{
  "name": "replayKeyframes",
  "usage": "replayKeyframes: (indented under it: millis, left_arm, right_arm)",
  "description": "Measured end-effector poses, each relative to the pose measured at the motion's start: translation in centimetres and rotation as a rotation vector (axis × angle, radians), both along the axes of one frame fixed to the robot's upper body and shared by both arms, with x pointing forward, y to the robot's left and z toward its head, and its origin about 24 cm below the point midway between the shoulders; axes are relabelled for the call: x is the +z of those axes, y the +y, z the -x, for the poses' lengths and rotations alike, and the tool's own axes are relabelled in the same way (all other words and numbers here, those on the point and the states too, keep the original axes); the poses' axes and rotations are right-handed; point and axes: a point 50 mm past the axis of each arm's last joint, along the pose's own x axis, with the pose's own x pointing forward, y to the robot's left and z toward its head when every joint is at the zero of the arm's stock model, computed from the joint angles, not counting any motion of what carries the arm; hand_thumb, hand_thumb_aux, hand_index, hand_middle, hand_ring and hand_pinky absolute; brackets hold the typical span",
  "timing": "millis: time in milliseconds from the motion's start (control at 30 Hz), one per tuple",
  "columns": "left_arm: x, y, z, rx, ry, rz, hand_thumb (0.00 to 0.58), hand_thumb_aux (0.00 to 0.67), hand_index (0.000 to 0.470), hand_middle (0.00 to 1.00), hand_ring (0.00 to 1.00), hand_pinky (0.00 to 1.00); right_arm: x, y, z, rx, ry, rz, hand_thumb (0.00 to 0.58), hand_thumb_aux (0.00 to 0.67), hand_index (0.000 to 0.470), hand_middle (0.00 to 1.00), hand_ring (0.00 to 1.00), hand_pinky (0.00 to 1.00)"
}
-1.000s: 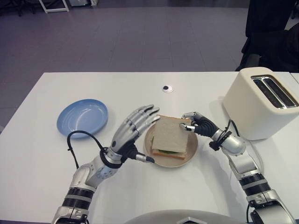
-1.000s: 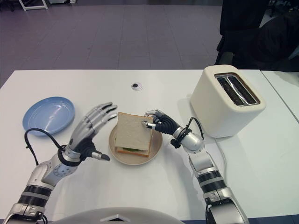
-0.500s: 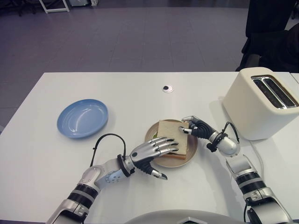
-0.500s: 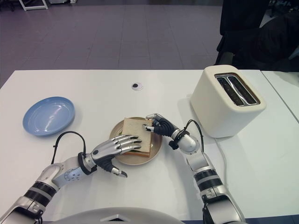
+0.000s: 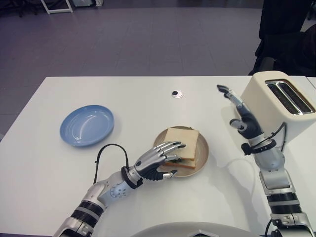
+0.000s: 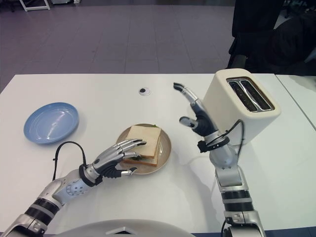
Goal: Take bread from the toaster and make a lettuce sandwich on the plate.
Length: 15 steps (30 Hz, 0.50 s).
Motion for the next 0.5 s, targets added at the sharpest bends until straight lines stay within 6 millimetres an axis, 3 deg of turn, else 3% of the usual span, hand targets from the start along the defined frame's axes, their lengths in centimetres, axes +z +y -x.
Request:
replayKeyframes:
  millis: [33,67,100,167,233,300,367,433,500]
  left_arm:
    - [2.0,-0.3,0.1,-0.019,-0.012,0.172,0.580,0.670,0.470,0.00,0.00,0.00]
    - [3.3,-0.4,0.4,-0.046,-0.005,0.299,0.580,0.670,0.470,0.88,0.88,0.88]
    - [4.2,-0.5,0.8,-0.087,0.025,0.406,0.580,0.670,0.470,1.00,1.00,1.00]
    - [5.4,-0.7,1.7,-0.195,0.106,0.563,0.580,0.670,0.470,1.00,1.00,1.00]
    - [5.5,-0.8,3.0,-0.329,0.233,0.598,0.580,0.670,0.470,1.00,1.00,1.00]
    - [3.0,-1.3,4.9,-0.455,0.437,0.436,0.580,0.670,0.470,1.00,1.00,1.00]
    - [-1.1,-1.4,6.3,-0.475,0.633,0.189,0.580,0.670,0.470,1.00,1.00,1.00]
    - [-3.9,-1.3,6.8,-0.442,0.713,-0.004,0.580,0.670,0.470,1.00,1.00,1.00]
    - [-5.2,-1.7,6.4,-0.396,0.700,-0.097,0.580,0.670,0.470,1.00,1.00,1.00]
  right_arm:
    - [0.4,0.1,0.5,0.044,-0.002,-0.023,0.580,0.670,0.470,1.00,1.00,1.00]
    - [0.6,0.3,0.9,0.089,-0.001,-0.050,0.580,0.670,0.470,1.00,1.00,1.00]
    - [0.7,0.5,1.3,0.138,0.009,-0.078,0.580,0.670,0.470,1.00,1.00,1.00]
    - [0.7,0.9,2.4,0.255,0.042,-0.130,0.580,0.670,0.470,1.00,1.00,1.00]
    - [0.1,1.6,4.3,0.440,0.114,-0.135,0.580,0.670,0.470,1.00,1.00,1.00]
    - [-2.7,2.9,7.9,0.720,0.273,0.031,0.580,0.670,0.470,1.00,1.00,1.00]
    - [-6.5,2.7,10.2,0.830,0.449,0.247,0.580,0.670,0.470,1.00,1.00,1.00]
    - [-8.5,2.3,10.4,0.835,0.506,0.385,0.580,0.670,0.470,1.00,1.00,1.00]
    - [-9.4,2.4,9.9,0.809,0.501,0.437,0.580,0.670,0.470,1.00,1.00,1.00]
